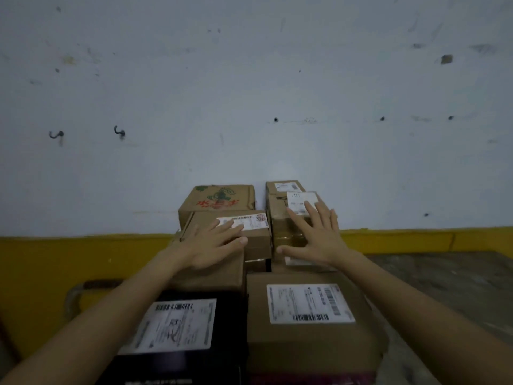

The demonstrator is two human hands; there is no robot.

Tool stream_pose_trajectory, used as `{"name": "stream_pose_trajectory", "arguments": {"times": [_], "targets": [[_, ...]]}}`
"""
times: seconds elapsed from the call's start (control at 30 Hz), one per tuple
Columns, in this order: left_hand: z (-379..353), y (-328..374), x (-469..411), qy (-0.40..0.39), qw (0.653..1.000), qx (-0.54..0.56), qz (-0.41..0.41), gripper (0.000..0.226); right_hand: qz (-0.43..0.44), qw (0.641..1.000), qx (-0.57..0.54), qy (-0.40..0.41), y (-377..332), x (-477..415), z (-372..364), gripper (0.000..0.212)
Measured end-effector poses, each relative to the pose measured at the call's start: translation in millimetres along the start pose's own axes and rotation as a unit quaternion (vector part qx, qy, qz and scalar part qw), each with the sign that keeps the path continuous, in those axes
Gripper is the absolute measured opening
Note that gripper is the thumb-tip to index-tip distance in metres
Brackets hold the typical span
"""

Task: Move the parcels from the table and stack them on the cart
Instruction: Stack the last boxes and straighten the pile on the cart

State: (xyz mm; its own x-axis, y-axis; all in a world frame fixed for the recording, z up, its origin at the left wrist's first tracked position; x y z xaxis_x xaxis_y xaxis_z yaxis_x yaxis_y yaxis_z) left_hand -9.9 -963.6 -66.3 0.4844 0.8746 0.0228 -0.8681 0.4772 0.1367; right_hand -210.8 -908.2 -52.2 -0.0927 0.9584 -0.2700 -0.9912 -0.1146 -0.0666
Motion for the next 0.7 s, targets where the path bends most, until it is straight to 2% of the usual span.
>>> {"name": "stream_pose_trajectory", "arguments": {"times": [0.1, 0.3, 0.47, 0.7], "targets": [[-22.6, -2.3, 35.1, -0.048, 0.999, -0.01, 0.011, 0.093, 0.019, 0.998, -0.033, -0.042, -21.4, 38.1, -25.5, 0.099], [-59.6, 1.7, 57.9, -0.102, 0.994, 0.015, 0.045, 0.092, 0.019, 0.986, -0.023, -0.165, -39.7, 81.5, -66.3, 0.083], [-64.6, 6.1, 60.2, -0.037, 0.999, -0.013, 0.03, 0.093, 0.013, 0.985, -0.032, -0.168, -43.8, 82.9, -71.0, 0.077], [-62.7, 6.7, 59.7, -0.011, 1.0, -0.001, 0.028, 0.094, 0.007, 0.987, -0.038, -0.155, -43.1, 82.9, -73.4, 0.079]]}}
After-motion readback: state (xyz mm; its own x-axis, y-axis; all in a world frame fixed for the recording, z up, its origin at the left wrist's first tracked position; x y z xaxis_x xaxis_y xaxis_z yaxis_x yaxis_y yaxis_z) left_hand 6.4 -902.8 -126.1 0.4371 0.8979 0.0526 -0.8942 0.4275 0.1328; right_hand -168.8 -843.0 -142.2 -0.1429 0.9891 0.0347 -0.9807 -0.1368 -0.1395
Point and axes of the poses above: each hand's wrist, its own x-axis away from the middle knuckle, its own z-axis out of the back of the hand, y = z × x, the point moved 10 cm from there along -x, towards the middle knuckle, and after that the axes turned 7 degrees about z, right-handed, at the moved point
